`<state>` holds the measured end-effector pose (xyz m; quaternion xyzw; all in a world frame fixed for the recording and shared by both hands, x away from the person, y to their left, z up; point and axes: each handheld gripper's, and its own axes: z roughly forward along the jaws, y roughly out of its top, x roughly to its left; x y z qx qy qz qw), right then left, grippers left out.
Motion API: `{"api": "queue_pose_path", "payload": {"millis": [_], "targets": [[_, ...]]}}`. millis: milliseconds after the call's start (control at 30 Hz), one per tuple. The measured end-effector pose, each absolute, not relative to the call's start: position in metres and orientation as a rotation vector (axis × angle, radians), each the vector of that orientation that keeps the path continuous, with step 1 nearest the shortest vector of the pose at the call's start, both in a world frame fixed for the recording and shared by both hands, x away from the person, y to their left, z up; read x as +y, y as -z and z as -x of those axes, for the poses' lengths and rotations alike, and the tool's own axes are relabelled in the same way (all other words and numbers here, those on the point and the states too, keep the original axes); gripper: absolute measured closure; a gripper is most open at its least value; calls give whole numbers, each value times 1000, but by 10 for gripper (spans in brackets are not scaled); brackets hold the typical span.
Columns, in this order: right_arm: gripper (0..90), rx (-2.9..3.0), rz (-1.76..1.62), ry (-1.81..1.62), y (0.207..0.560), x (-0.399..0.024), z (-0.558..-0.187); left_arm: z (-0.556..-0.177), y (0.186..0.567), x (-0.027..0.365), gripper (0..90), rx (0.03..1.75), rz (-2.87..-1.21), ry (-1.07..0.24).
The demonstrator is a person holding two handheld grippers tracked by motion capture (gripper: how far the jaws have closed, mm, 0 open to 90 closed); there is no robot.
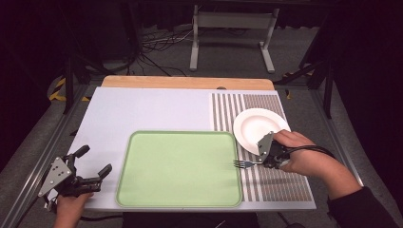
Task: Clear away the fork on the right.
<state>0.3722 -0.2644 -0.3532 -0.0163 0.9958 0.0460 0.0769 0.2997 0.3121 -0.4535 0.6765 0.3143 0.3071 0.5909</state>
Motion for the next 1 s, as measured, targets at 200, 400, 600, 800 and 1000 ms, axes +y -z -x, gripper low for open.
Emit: {"api": "queue_pose_path", "payload": {"millis": [200, 400, 600, 800, 1000], "targets": [[783, 2978, 86, -163, 351, -245, -374, -300, 454, 312, 0, 731, -1574, -714], [783, 2978, 115, -166, 348, -227, -375, -300, 454, 312, 0, 731, -1575, -714], [784, 2974, 143, -178, 347, -211, -376, -300, 454, 312, 0, 732, -1572, -714], [783, 2975, 158, -196, 348, -196, -376, -300, 454, 313, 0, 732, -1571, -713], [784, 2984, 98, -241, 350, -182, -376, -300, 454, 313, 0, 731, -1573, -713]]}}
